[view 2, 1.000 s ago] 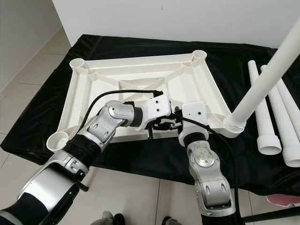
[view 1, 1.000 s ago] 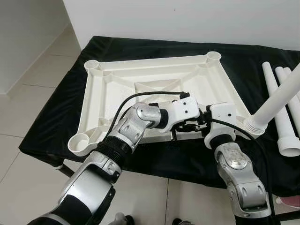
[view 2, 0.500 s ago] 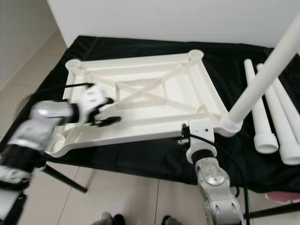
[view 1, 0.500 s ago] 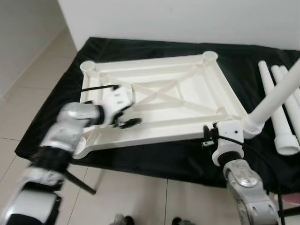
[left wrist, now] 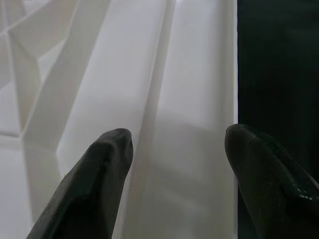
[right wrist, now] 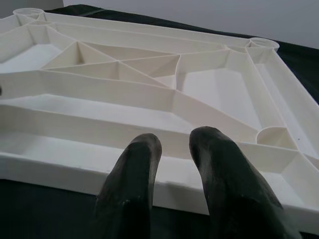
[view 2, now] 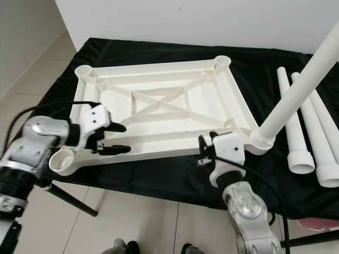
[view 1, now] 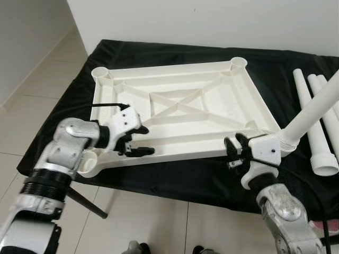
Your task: Building children table
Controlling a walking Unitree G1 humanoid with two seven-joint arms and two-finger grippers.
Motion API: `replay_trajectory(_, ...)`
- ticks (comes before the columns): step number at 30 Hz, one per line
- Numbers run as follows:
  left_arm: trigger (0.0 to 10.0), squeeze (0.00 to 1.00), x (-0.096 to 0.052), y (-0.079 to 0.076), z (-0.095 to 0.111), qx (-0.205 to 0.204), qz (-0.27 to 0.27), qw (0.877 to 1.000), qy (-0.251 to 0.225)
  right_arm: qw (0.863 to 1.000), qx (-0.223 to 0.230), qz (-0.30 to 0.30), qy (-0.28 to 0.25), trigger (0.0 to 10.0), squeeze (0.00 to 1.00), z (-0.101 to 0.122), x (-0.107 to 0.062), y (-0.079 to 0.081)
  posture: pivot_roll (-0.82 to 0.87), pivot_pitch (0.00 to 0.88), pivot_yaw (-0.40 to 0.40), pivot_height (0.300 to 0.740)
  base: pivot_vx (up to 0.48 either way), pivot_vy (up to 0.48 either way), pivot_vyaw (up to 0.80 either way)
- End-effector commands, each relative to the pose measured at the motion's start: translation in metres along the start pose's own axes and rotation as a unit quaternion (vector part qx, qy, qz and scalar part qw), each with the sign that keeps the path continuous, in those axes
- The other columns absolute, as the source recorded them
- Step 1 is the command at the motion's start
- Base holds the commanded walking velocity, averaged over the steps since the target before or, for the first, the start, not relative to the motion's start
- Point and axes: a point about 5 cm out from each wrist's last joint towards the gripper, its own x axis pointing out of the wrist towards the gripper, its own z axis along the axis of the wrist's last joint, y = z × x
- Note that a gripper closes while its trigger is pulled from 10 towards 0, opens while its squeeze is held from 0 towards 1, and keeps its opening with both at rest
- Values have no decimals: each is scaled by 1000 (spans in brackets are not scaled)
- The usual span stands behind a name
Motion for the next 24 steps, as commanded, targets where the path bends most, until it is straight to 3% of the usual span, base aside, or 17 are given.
replay_trajectory(1,7686,0,1,7,-4,-9,59,998,14,1000,10,21,4,10000,0,-1,-3,7,-29,174,44,740,0,0,0)
replay_trajectory(2,4392,0,4,8,-6,-17,60,998,16,999,15,44,7,10000,0,-3,-3,12,-32,174,50,740,0,0,0)
replay_trajectory(3,4392,0,4,8,-6,-17,60,998,16,999,15,44,7,10000,0,-3,-3,12,-32,174,50,740,0,0,0)
replay_trajectory(4,980,0,11,9,-10,-27,55,998,25,993,23,112,12,10000,0,-3,-8,24,-34,175,56,740,0,0,0)
replay_trajectory(6,980,0,11,9,-10,-27,55,998,25,993,23,112,12,10000,0,-3,-8,24,-34,175,56,740,0,0,0)
replay_trajectory(7,0,0,12,9,-12,-30,55,998,29,990,25,140,15,10000,0,-3,-11,28,-35,175,56,740,0,0,0)
replay_trajectory(9,0,0,14,8,-15,-33,50,998,34,978,19,205,16,10000,0,1,-19,33,-40,176,61,740,0,0,0)
replay_trajectory(13,0,0,14,7,-18,-35,47,998,40,971,9,238,22,10000,0,3,-24,34,-40,177,63,740,0,0,0)
replay_trajectory(14,1098,0,14,7,-20,-33,44,998,45,969,4,246,22,10000,0,4,-25,33,-40,178,63,740,0,0,0)
replay_trajectory(15,10000,0,13,6,-21,-26,42,998,49,967,0,252,21,10000,0,5,-25,33,-37,178,61,740,0,0,0)
replay_trajectory(19,10000,0,11,7,-22,-14,43,998,54,966,-4,257,19,10000,0,7,-24,32,-35,177,60,740,0,0,0)
replay_trajectory(20,10000,682,9,8,-21,-12,44,998,46,966,-6,257,19,10000,0,6,-24,32,-33,178,59,740,0,0,0)
replay_trajectory(21,10000,682,7,9,-20,-13,44,998,40,966,-7,258,20,10000,0,6,-24,32,-32,178,58,740,0,0,0)
replay_trajectory(22,10000,1000,4,10,-18,-10,44,998,36,965,-8,260,22,10000,0,5,-24,32,-30,178,56,740,0,0,0)
replay_trajectory(24,10000,1000,3,10,-17,-8,45,998,34,965,-9,262,23,10000,0,5,-24,32,-30,178,56,740,0,0,0)
